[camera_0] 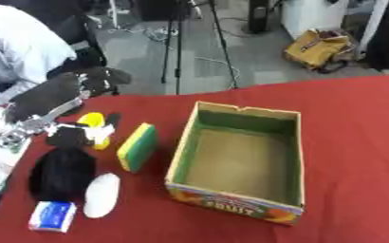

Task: Pick up objects on the table and place them in the box.

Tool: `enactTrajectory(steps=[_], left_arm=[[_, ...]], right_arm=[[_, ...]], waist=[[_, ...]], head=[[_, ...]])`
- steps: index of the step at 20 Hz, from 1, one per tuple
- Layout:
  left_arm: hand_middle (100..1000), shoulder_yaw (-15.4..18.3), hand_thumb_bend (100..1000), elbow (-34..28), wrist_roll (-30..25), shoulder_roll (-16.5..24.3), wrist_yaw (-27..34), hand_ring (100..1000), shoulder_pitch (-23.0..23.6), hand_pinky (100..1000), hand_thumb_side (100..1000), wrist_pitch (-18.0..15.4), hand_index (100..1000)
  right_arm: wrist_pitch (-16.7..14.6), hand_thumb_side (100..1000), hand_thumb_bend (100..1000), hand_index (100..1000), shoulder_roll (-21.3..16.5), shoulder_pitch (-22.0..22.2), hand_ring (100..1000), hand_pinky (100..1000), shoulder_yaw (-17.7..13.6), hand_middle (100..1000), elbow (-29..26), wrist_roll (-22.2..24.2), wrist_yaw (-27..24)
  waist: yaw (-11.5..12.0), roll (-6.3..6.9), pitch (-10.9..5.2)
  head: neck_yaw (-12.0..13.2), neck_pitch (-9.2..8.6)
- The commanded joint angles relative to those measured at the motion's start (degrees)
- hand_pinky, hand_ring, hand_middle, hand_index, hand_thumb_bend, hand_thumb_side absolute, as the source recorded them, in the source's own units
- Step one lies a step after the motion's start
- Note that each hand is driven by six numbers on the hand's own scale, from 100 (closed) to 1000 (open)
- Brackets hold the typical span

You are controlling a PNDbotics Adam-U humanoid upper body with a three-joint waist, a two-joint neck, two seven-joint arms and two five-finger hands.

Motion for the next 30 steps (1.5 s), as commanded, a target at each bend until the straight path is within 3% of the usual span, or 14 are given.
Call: enactTrajectory(steps=[1,7,9,11,12,13,14,19,20,27,30], left_arm=[[865,0.3,100,0.2,0.0,1.8,-0.1,918,-1.5,850,402,-0.2,993],[895,-1.3,100,6.1,3.4,1.1,-0.5,950,-4.6,890,376,4.3,1000],[928,-2.5,100,11.7,2.3,-0.3,-0.3,958,-6.9,859,369,5.3,1000],[942,-2.9,100,17.2,0.2,-1.7,1.1,971,-8.7,852,405,5.4,1000],[967,-2.8,100,19.0,-0.7,-2.1,1.8,1000,-9.3,900,463,5.4,1000],[967,-2.7,100,20.9,-1.9,-2.8,2.7,1000,-9.9,900,463,5.9,1000],[983,-2.5,100,22.5,-3.2,-3.4,3.7,1000,-10.4,979,517,6.4,1000],[1000,-1.7,100,27.1,-9.0,-5.8,9.4,1000,-12.6,1000,630,7.8,1000],[1000,-1.5,100,27.8,-9.7,-6.2,10.1,1000,-12.9,1000,738,7.8,1000],[1000,-0.1,100,31.1,-14.2,-7.5,11.6,1000,-14.0,1000,735,9.7,1000],[1000,1.1,100,32.4,-14.3,-9.0,10.2,1000,-14.3,1000,835,12.1,1000]], right_arm=[[0.3,1000,100,615,-1.5,-0.6,780,849,0.0,589,-0.7,-0.1,-0.4],[0.9,1000,100,615,-1.7,-0.4,781,849,0.0,589,-0.7,-0.1,-0.4],[1.5,1000,100,614,-1.6,-0.3,781,850,0.1,589,-0.7,-0.1,-0.4],[1.9,1000,100,614,-1.6,-0.4,781,850,0.1,589,-0.7,-0.2,-0.4],[2.1,1000,100,614,-1.6,-0.4,781,851,0.1,589,-0.7,-0.3,-0.4],[2.2,1000,100,614,-1.6,-0.3,781,851,0.1,589,-0.7,-0.3,-0.4],[2.2,1000,100,613,-1.6,-0.3,781,851,0.1,589,-0.7,-0.3,-0.3],[2.9,1000,100,612,-1.4,-0.3,780,852,0.0,585,-0.7,-0.4,-0.1],[3.1,1000,100,612,-1.4,-0.4,780,853,0.1,584,-0.7,-0.4,0.0],[4.1,1000,100,609,-1.2,-0.7,778,853,0.2,581,-0.7,-0.1,-0.1],[4.3,1000,100,605,-1.1,-0.7,774,856,0.4,574,-0.7,0.3,-0.1]], waist=[[-0.1,-0.09,-1.51],[0.2,0.18,-1.95],[0.7,0.49,-2.31],[1.0,0.65,-2.52],[1.0,0.69,-2.57],[0.9,0.74,-2.64],[0.8,0.78,-2.68],[1.1,1.1,-2.79],[1.3,1.2,-2.79],[1.1,1.54,-2.72],[1.1,1.65,-2.74]], head=[[0.2,0.3],[-0.3,0.67],[-1.0,0.9],[-1.2,1.14],[-1.2,1.31],[-1.2,1.55],[-1.1,1.71],[-1.3,2.29],[-1.3,2.37],[-0.9,2.4],[-0.9,2.41]])
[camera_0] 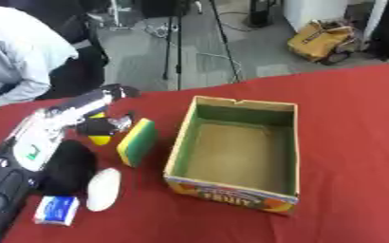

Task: Pick up objects on the table and place them in the box.

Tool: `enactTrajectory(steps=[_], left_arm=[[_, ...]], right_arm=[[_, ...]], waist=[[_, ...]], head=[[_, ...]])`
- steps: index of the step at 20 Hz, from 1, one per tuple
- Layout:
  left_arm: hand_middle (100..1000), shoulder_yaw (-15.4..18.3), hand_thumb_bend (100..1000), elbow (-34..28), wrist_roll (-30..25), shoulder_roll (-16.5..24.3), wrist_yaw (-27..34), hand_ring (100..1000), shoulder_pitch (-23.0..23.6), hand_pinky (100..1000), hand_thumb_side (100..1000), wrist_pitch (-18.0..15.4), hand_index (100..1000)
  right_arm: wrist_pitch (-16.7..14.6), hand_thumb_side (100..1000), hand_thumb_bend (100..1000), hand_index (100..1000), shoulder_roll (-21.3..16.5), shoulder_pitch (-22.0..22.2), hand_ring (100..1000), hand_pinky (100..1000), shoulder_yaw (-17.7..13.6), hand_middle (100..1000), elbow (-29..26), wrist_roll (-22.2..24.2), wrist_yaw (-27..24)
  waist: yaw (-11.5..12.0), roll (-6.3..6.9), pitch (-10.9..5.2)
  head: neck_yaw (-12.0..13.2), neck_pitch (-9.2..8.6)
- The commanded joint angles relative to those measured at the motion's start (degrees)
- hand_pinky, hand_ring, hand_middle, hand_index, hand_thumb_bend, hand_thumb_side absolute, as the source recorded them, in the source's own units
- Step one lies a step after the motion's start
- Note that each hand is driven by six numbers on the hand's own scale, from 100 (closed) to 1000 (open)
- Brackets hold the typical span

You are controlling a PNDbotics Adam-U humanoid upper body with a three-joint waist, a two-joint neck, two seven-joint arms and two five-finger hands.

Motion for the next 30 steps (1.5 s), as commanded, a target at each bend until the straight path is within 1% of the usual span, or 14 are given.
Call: enactTrajectory(steps=[1,3,4,7,10,16,17,18,19,22,23,26,28,30], left_arm=[[1000,1.7,100,0.5,-0.9,-0.6,-1.3,1000,-1.7,1000,835,2.7,1000],[1000,2.2,100,0.3,-2.5,-1.6,-2.0,1000,-1.6,1000,919,3.8,1000],[1000,2.4,100,0.0,-3.4,-1.8,-2.1,1000,-1.6,1000,990,4.1,1000],[1000,2.8,100,-0.9,-4.8,-1.8,-2.9,1000,-1.7,1000,1000,4.6,1000],[1000,2.7,100,-1.4,-5.4,-1.7,-4.8,1000,-2.0,1000,1000,3.2,1000],[1000,5.4,100,-2.3,-3.2,-4.4,-13.8,1000,-1.4,1000,1000,2.9,1000],[1000,6.5,100,-3.4,-2.5,-5.3,-14.9,1000,-0.8,1000,971,2.9,1000],[1000,7.7,100,-4.8,-2.0,-6.0,-15.9,1000,-0.1,1000,971,3.1,1000],[1000,9.1,100,-7.0,-1.3,-7.0,-17.2,1000,1.0,1000,886,3.3,1000],[1000,11.8,100,-12.6,-1.0,-9.1,-21.5,1000,3.2,1000,852,4.0,1000],[1000,13.6,100,-15.2,-0.1,-10.3,-22.9,1000,4.0,1000,787,4.9,1000],[1000,17.3,100,-22.6,0.6,-14.0,-28.0,1000,6.6,1000,770,8.3,1000],[1000,19.1,100,-25.4,-0.5,-16.6,-30.7,1000,7.7,1000,785,10.4,1000],[1000,19.9,100,-27.3,-1.5,-18.1,-33.3,1000,8.4,1000,765,11.4,1000]], right_arm=[[0.4,1000,100,605,-1.0,-0.6,774,856,0.2,574,-0.7,0.3,0.1],[0.6,1000,100,604,-1.0,-0.7,773,856,0.3,571,-0.7,0.4,0.0],[0.6,1000,100,602,-1.0,-0.7,767,856,0.4,568,-0.7,0.5,-0.1],[0.6,1000,100,600,-1.0,-0.7,762,858,0.6,562,-0.7,0.8,-0.4],[0.7,1000,100,598,-1.0,-0.7,756,858,0.6,558,-0.7,1.0,-0.6],[0.9,1000,100,595,-1.2,-0.4,751,861,0.5,553,-0.7,1.1,-0.9],[1.1,1000,100,595,-1.2,-0.4,751,861,0.5,553,-0.7,1.0,-0.9],[1.2,1000,100,595,-1.3,-0.4,751,861,0.5,553,-0.7,1.0,-0.9],[1.4,1000,100,594,-1.4,-0.4,751,862,0.6,552,-0.7,0.9,-0.9],[1.7,1000,100,594,-1.5,-0.4,751,862,0.6,552,-0.7,0.8,-0.9],[1.7,1000,100,592,-1.4,-0.5,750,863,0.6,550,-0.7,0.8,-1.0],[1.8,1000,100,591,-1.2,-0.7,750,863,0.6,550,-0.7,0.7,-1.1],[1.9,1000,100,591,-1.0,-0.8,750,863,0.7,549,-0.7,0.7,-1.2],[2.0,1000,100,591,-0.9,-0.9,750,864,0.7,549,-0.7,0.8,-1.3]], waist=[[0.2,-0.22,-1.59],[0.5,-0.24,-1.62],[0.5,-0.26,-1.63],[0.5,-0.27,-1.67],[0.5,-0.3,-1.69],[1.8,-0.22,-2.2],[2.1,-0.11,-2.36],[2.3,-0.03,-2.47],[2.6,0.09,-2.59],[2.8,0.23,-2.76],[2.7,0.11,-2.72],[2.4,-0.07,-2.7],[2.2,-0.26,-2.64],[2.1,-0.4,-2.58]], head=[[0.1,0.29],[0.0,0.32],[0.0,0.35],[-0.1,0.44],[-0.1,0.31],[-1.2,0.75],[-1.4,1.16],[-1.6,1.41],[-1.7,1.58],[-1.8,1.76],[-1.7,1.64],[-1.6,1.57],[-1.4,1.4],[-1.4,1.35]])
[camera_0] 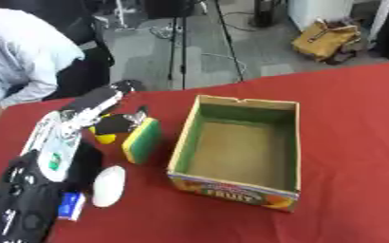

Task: Pick up objects on the table and place them in the box.

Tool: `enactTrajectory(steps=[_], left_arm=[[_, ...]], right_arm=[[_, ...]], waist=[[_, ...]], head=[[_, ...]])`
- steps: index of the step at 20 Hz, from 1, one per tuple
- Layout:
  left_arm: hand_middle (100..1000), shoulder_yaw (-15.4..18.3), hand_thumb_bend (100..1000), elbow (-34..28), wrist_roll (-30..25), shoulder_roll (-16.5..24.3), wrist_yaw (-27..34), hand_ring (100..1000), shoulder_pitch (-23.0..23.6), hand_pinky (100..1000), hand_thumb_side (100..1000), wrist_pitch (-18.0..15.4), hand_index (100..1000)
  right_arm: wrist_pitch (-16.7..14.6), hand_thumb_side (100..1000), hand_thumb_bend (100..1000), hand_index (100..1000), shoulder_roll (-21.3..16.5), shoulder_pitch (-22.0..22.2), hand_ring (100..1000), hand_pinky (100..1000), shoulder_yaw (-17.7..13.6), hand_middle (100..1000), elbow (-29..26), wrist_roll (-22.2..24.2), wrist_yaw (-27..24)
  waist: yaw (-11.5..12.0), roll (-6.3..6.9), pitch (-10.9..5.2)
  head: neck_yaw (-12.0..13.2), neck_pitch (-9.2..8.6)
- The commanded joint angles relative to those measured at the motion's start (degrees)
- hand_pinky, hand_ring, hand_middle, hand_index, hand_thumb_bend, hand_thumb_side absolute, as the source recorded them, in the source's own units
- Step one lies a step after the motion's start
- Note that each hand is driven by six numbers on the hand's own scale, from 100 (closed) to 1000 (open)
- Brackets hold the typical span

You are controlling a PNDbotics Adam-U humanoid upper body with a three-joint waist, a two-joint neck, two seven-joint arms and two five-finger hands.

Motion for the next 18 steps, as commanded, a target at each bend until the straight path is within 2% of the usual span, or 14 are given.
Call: enactTrajectory(steps=[1,6,7,10,11,15,18], left_arm=[[1000,2.0,100,-4.4,-1.3,-1.8,-4.0,1000,0.0,1000,785,1.9,1000],[1000,3.5,100,-6.6,-1.8,-4.1,-9.3,1000,0.9,1000,763,3.3,1000],[1000,3.9,100,-6.6,-1.7,-4.2,-10.1,1000,1.0,1000,720,3.7,1000],[1000,4.7,100,-6.6,-0.7,-4.6,-13.1,1000,1.5,1000,718,4.6,1000],[1000,4.8,100,-6.5,-0.3,-4.6,-13.7,1000,1.6,1000,677,4.7,1000],[1000,4.9,100,-5.3,2.8,-4.1,-16.4,1000,1.9,996,616,5.0,1000],[1000,5.2,100,-4.1,6.3,-3.8,-18.6,1000,2.2,995,619,5.6,1000]], right_arm=[[0.2,1000,100,590,-0.9,-0.9,749,863,0.3,547,-0.7,0.1,-0.7],[0.2,1000,100,590,-0.6,-1.0,748,864,0.6,545,-0.7,0.8,-1.0],[0.2,1000,100,587,-0.5,-1.0,747,865,0.6,543,-0.7,0.9,-1.1],[0.1,1000,100,588,-0.4,-1.0,746,865,0.7,542,-0.7,1.2,-1.3],[0.1,1000,100,588,-0.4,-1.0,747,866,0.7,542,-0.7,1.3,-1.3],[0.0,1000,100,588,-0.2,-1.0,750,866,0.7,542,-0.7,1.7,-1.3],[-0.2,1000,100,587,-0.1,-0.9,750,867,0.7,542,-0.7,2.0,-1.3]], waist=[[-0.2,-0.76,-1.17],[-1.0,-0.95,-1.04],[-1.1,-1.01,-1.0],[-1.4,-1.12,-0.8],[-1.4,-1.13,-0.74],[-1.6,-1.22,-0.48],[-1.8,-1.41,-0.26]], head=[[0.3,0.19],[0.7,0.15],[1.0,0.04],[1.5,-0.26],[1.5,-0.31],[1.5,-0.58],[1.5,-0.75]])
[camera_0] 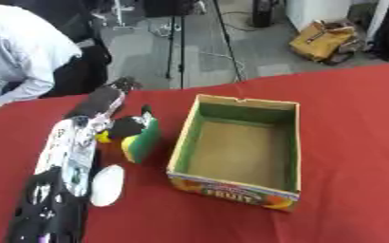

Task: Pick up objects on the table and place them in the box.

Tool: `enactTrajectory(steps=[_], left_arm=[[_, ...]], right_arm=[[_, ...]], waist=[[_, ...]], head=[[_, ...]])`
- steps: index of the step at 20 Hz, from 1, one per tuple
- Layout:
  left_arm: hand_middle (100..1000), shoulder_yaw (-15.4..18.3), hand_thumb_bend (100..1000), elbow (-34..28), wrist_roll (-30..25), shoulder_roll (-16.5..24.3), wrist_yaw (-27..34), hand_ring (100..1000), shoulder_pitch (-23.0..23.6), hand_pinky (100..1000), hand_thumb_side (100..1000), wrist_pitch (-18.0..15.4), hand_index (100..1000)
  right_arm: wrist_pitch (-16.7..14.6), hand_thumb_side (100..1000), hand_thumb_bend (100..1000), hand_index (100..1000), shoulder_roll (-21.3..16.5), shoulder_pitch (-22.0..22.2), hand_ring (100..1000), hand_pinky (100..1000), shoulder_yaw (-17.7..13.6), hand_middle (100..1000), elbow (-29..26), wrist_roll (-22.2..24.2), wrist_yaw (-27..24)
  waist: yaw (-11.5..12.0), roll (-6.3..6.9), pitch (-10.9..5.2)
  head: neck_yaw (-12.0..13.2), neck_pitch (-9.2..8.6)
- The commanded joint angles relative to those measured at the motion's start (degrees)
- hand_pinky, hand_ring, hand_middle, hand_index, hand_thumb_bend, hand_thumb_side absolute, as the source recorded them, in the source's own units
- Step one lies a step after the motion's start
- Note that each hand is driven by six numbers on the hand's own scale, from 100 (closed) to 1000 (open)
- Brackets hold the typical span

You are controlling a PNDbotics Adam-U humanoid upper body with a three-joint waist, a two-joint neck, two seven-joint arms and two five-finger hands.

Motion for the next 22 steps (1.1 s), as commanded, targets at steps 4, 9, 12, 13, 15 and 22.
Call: enactTrajectory(steps=[4,9,12,13,15,22], left_arm=[[1000,0.8,100,1.2,4.6,1.2,-2.3,1000,-0.2,996,633,0.8,1000],[1000,1.3,100,1.7,3.6,1.3,-1.2,1000,0.0,1000,941,0.4,1000],[1000,1.6,100,2.0,2.1,1.7,0.1,1000,-0.1,1000,1000,-0.5,1000],[1000,1.7,100,2.0,1.7,1.8,0.6,1000,-0.1,1000,1000,-0.7,1000],[1000,1.8,100,2.1,0.3,1.9,1.9,1000,-0.1,1000,1000,-1.0,1000],[1000,2.3,100,2.3,-3.5,2.6,4.2,1000,-0.4,1000,1000,-1.2,1000]], right_arm=[[-0.5,1000,100,587,-0.4,-0.4,750,867,0.0,541,-0.7,0.6,-0.5],[-0.5,1000,100,583,-0.3,-0.4,746,867,0.1,534,-0.7,0.9,-0.6],[-0.6,1000,100,580,-0.3,-0.4,745,867,0.2,531,-0.7,1.1,-0.7],[-0.7,1000,100,580,-0.3,-0.3,745,867,0.2,531,-0.7,1.1,-0.8],[-0.7,1000,100,579,-0.2,-0.3,744,867,0.2,529,-0.7,1.2,-0.8],[-0.8,1000,100,579,-0.2,-0.1,743,867,0.4,526,-0.7,1.5,-1.2]], waist=[[0.1,-0.88,-0.53],[0.2,-1.07,-0.3],[0.3,-1.2,-0.23],[0.3,-1.23,-0.22],[0.5,-1.29,-0.23],[0.6,-1.57,-0.37]], head=[[0.0,-0.82],[-0.1,-1.0],[-0.2,-1.13],[-0.3,-1.16],[-0.3,-1.27],[-0.3,-1.34]])
